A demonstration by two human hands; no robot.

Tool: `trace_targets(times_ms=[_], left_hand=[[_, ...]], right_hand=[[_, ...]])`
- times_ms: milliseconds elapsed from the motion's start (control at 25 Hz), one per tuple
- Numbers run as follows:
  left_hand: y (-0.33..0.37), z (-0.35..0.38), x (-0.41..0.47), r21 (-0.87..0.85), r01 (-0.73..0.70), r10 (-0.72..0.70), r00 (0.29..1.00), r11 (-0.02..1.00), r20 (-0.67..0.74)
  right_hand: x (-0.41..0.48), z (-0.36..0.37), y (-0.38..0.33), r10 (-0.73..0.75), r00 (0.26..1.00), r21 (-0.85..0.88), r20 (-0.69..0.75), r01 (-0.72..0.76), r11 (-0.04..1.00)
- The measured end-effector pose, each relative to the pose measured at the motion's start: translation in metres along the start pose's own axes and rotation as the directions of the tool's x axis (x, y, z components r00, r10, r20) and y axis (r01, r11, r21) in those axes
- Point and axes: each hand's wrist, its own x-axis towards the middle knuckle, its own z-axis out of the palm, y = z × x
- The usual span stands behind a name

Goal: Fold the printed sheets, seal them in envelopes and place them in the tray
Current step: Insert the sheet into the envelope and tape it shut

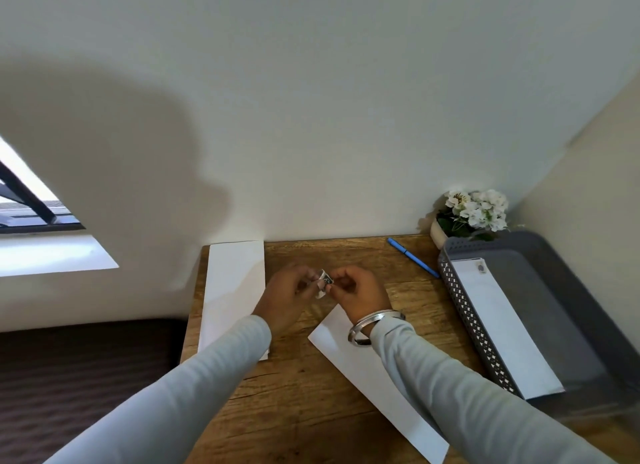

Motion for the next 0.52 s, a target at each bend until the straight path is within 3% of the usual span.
trace_targets(times_ms=[120,520], left_hand=[[0.004,-0.002,-0.011,-0.063,0.003,-0.001,1.000,0.998,0.029],[0.012,0.001,-0.023,-0.047,-0.030,0.033,0.998,0.998,0.050]], right_hand=[[-0.006,-0.001,-0.004,0.002,1.000,0.012,-0.012,-0.002,1.000],[-0.019,-0.013,-0.009,0.094,0.995,0.126,-0.028,-0.090,0.988]])
